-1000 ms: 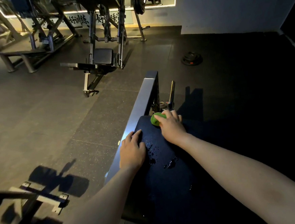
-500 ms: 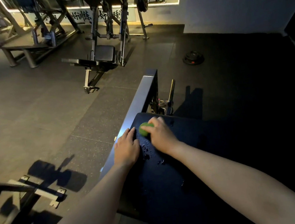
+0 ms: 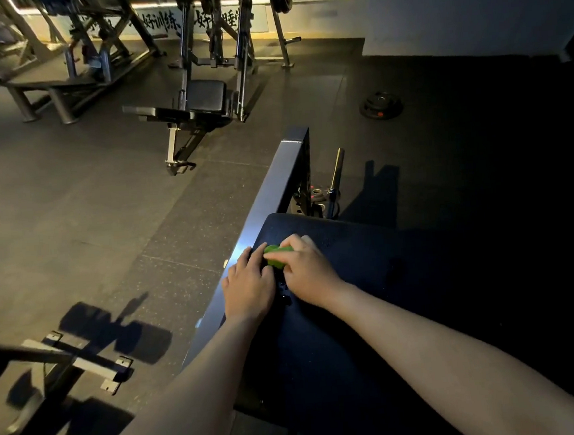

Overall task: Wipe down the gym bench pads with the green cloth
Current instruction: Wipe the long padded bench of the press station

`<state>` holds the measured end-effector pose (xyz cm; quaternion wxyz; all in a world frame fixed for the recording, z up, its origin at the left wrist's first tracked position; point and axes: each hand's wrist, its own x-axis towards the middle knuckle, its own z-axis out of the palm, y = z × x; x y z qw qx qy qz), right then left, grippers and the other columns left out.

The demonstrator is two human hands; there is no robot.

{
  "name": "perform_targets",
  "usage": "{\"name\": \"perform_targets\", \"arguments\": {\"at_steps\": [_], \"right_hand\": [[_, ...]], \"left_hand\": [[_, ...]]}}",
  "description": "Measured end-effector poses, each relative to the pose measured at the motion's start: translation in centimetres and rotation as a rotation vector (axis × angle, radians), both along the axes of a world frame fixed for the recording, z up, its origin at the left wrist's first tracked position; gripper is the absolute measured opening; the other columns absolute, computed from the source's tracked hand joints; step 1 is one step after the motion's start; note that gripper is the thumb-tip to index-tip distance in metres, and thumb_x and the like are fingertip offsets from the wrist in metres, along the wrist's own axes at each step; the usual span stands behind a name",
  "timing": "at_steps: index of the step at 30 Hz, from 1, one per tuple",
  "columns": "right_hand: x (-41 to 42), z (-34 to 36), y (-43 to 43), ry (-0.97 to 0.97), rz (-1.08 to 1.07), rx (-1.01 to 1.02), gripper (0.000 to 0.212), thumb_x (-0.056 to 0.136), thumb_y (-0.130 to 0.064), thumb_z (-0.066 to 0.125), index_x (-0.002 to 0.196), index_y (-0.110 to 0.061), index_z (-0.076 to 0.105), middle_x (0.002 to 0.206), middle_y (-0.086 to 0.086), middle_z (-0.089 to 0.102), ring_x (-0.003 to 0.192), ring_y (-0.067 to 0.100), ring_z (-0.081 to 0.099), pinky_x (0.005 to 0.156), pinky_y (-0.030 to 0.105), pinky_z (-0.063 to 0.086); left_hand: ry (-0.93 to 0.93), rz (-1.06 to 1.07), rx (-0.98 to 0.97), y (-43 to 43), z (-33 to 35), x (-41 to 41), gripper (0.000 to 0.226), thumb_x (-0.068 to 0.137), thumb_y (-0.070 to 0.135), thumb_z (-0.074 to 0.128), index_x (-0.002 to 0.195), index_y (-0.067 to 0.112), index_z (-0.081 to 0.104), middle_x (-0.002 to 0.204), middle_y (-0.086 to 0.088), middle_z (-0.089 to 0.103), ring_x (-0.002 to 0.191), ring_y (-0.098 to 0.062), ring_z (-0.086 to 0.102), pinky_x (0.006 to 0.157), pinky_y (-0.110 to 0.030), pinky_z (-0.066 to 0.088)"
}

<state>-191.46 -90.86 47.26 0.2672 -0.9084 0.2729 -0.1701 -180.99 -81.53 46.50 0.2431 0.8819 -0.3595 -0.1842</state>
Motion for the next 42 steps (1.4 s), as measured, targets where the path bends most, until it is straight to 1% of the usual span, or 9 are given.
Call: {"name": "perform_targets", "arguments": {"at_steps": [5, 10, 14, 20, 23, 27, 32, 38, 42], "right_hand": [[-0.6, 0.1, -5.1, 0.023, -0.204, -0.075, 0.050, 0.081, 0.007, 0.050, 0.116, -0.020, 0.072, 0.111, 0.013, 0.054, 0.102, 0.033, 0.044, 0.089, 0.036, 0.042], [-1.0, 0.9, -8.0, 0.078, -0.458, 0.067, 0.055, 0.080, 0.007, 0.044, 0.117, -0.023, 0.072, 0.115, 0.012, 0.055, 0.105, 0.037, 0.045, 0.091, 0.031, 0.033], [0.4, 0.9, -3.1, 0.060, -0.261, 0.051, 0.050, 0.085, -0.001, 0.049, 0.120, -0.030, 0.071, 0.119, 0.003, 0.060, 0.101, 0.033, 0.048, 0.085, 0.027, 0.033], [-0.5, 0.6, -0.1, 0.018, 0.043, 0.054, 0.044, 0.089, -0.005, 0.052, 0.117, -0.033, 0.072, 0.110, -0.003, 0.062, 0.096, 0.024, 0.046, 0.091, 0.032, 0.039], [0.4, 0.5, -3.0, -0.031, -0.147, 0.010, 0.049, 0.082, 0.002, 0.046, 0.108, -0.027, 0.076, 0.104, 0.003, 0.064, 0.094, 0.032, 0.047, 0.086, 0.033, 0.038], [1.2, 0.9, -5.1, 0.028, -0.373, 0.058, 0.053, 0.081, 0.007, 0.044, 0.113, -0.022, 0.074, 0.113, 0.007, 0.060, 0.103, 0.036, 0.045, 0.085, 0.029, 0.030], [1.5, 0.9, -0.4, 0.045, -0.230, 0.043, 0.034, 0.087, -0.011, 0.054, 0.112, -0.026, 0.073, 0.115, 0.004, 0.063, 0.100, 0.034, 0.052, 0.088, 0.033, 0.037], [1.0, 0.3, 4.5, 0.014, -0.015, 0.021, 0.037, 0.088, -0.010, 0.054, 0.116, -0.026, 0.072, 0.109, 0.000, 0.062, 0.097, 0.025, 0.049, 0.087, 0.037, 0.044], [-0.2, 0.1, -0.9, -0.042, -0.205, -0.073, 0.048, 0.079, -0.004, 0.041, 0.107, -0.020, 0.076, 0.103, 0.009, 0.064, 0.093, 0.033, 0.047, 0.085, 0.037, 0.042]], "left_hand": [[-0.037, 0.011, 0.012, 0.0, 0.1, -0.2, 0.053, 0.097, 0.030, 0.040, 0.148, 0.043, 0.039, 0.161, 0.006, 0.031, 0.144, -0.024, 0.030, 0.118, -0.046, 0.017], [-0.006, 0.007, -0.011, 0.0, -0.1, 0.1, 0.054, 0.096, 0.029, 0.042, 0.148, 0.041, 0.041, 0.161, 0.006, 0.032, 0.145, -0.024, 0.029, 0.119, -0.048, 0.018], [0.019, 0.012, -0.023, -0.1, -0.3, 0.4, 0.059, 0.089, 0.035, 0.040, 0.148, 0.037, 0.042, 0.157, 0.006, 0.038, 0.141, -0.027, 0.034, 0.116, -0.050, 0.024], [0.126, 0.000, -0.122, 0.8, 0.4, 0.7, 0.075, 0.074, 0.034, 0.039, 0.149, 0.030, 0.045, 0.151, 0.005, 0.049, 0.140, -0.022, 0.043, 0.114, -0.049, 0.033], [0.139, -0.015, -0.130, 1.7, 0.6, 0.7, 0.079, 0.072, 0.037, 0.041, 0.150, 0.026, 0.045, 0.155, 0.000, 0.045, 0.143, -0.021, 0.040, 0.117, -0.044, 0.032], [0.052, -0.023, -0.149, 3.4, 0.4, 0.1, 0.075, 0.076, 0.037, 0.046, 0.147, 0.015, 0.049, 0.148, -0.005, 0.052, 0.137, -0.025, 0.046, 0.114, -0.036, 0.034], [0.017, -0.081, -0.128, 3.8, -0.1, 0.4, 0.074, 0.076, 0.039, 0.045, 0.148, 0.018, 0.048, 0.145, -0.004, 0.055, 0.132, -0.027, 0.048, 0.111, -0.039, 0.037], [0.017, -0.107, -0.138, 4.3, -1.2, 0.9, 0.071, 0.079, 0.037, 0.046, 0.149, 0.027, 0.043, 0.145, 0.001, 0.053, 0.132, -0.027, 0.049, 0.108, -0.047, 0.041], [-0.073, -0.128, -0.044, 4.0, -1.6, 0.8, 0.073, 0.080, 0.041, 0.039, 0.152, 0.029, 0.040, 0.155, -0.007, 0.043, 0.140, -0.033, 0.039, 0.114, -0.044, 0.032]]}}
